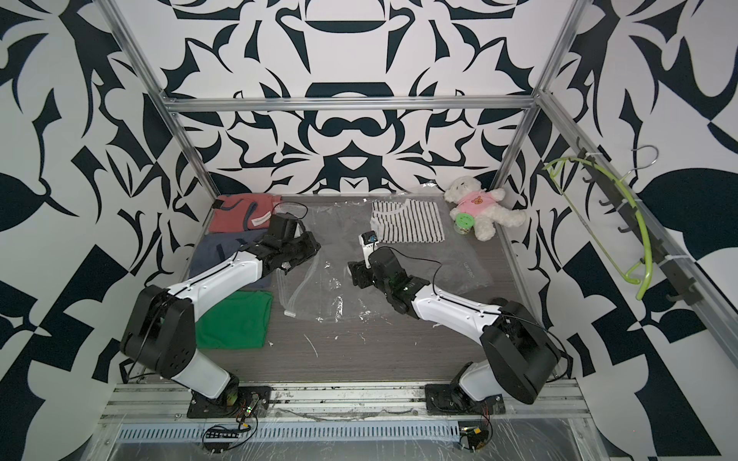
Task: Take the tank top out of the vacuum bag
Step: Open the vacuum bag at the center of the board.
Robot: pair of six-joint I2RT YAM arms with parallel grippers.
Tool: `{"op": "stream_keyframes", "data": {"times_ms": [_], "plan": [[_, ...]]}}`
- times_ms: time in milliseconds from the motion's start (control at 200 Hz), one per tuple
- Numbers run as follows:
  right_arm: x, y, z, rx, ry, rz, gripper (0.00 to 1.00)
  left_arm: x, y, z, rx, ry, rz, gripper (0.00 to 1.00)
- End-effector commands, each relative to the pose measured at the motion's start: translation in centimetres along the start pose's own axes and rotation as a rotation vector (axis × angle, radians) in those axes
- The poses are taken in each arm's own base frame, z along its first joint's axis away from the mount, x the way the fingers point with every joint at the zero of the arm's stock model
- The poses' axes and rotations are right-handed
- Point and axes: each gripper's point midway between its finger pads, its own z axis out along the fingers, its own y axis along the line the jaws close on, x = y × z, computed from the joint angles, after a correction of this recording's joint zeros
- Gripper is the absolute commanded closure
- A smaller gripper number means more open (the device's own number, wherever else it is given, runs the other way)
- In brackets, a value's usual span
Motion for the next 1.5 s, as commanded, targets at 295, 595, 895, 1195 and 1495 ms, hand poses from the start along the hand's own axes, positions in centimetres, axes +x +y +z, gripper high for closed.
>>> {"op": "stream_keyframes", "data": {"times_ms": [295,595,895,1195,1495], "plan": [[-4.3,9.4,-1.2,-0.408,0.010,0.312,0.22,0.3,-2.2,-2.0,0.115,-0.002,-0.025,1.00],[-2.6,9.5,1.7,-0.277,0.074,0.320,0.21,0.8,-3.7,-1.7,0.180,0.020,-0.026,1.00],[-2.0,8.2,2.5,-0.129,0.060,0.380,0.27,1.6,-4.6,-1.5,0.197,0.038,-0.021,1.00],[-3.2,7.8,2.7,-0.087,0.025,0.373,0.42,2.0,-4.8,-1.0,0.195,0.043,-0.021,1.00],[-3.3,7.6,3.3,-0.080,-0.003,0.382,0.49,2.1,-5.7,-1.4,0.233,0.051,-0.050,1.00]]}}
